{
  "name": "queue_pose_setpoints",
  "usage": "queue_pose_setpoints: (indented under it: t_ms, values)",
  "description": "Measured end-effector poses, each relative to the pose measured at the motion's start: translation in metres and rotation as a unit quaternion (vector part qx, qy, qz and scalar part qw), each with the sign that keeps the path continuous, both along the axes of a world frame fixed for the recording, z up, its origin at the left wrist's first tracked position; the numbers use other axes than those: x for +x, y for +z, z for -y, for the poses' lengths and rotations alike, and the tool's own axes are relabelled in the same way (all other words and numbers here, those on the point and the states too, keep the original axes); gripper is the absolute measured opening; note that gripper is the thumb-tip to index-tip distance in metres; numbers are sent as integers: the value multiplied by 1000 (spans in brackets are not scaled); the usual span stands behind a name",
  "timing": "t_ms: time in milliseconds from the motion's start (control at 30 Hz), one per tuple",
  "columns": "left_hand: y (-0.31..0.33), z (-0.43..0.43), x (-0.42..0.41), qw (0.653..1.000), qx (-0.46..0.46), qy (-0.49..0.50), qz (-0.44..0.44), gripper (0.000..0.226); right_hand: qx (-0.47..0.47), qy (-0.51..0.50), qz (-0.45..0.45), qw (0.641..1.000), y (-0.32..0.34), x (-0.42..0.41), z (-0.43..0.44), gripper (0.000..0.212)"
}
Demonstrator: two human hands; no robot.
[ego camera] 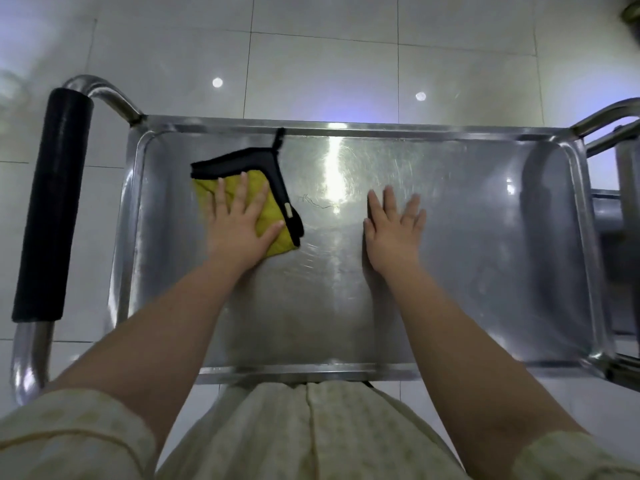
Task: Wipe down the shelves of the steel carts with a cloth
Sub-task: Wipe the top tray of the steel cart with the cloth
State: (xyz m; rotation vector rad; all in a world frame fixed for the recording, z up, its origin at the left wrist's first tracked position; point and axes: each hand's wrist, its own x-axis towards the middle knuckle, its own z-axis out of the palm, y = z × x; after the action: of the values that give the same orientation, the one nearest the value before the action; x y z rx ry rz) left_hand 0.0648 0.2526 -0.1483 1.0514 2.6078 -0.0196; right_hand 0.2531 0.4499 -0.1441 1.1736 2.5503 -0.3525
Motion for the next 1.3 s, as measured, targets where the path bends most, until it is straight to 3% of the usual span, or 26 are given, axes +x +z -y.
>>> queue_pose_setpoints:
  t_ms: [133, 333, 600, 800, 1000, 1133, 1300]
  values:
    - [3, -34, 84, 997, 6, -72, 9, 78, -42, -111, 25, 993, 0, 52, 5, 55]
    - [1, -58, 180, 992, -5, -130, -5, 79, -60, -64, 14, 996, -1, 95, 2, 55]
    - [-2, 11, 135, 998, 9, -64, 9, 81, -78, -42, 5, 996, -1, 99, 1, 57]
    - [1, 87, 95, 999, -16, -33, -19, 81, -32, -31, 22, 999, 2, 96, 19, 57]
    - [1, 93, 95, 999, -3, -39, -18, 79, -38, 42, 13, 998, 0, 132, 81, 58]
    - [0, 88, 108, 999, -14, -33, -19, 81, -34, -32, 43, 998, 0, 155, 81, 63]
    - [5, 46, 179, 997, -27, -74, -1, 86, -61, -21, 31, 997, 1, 154, 74, 59]
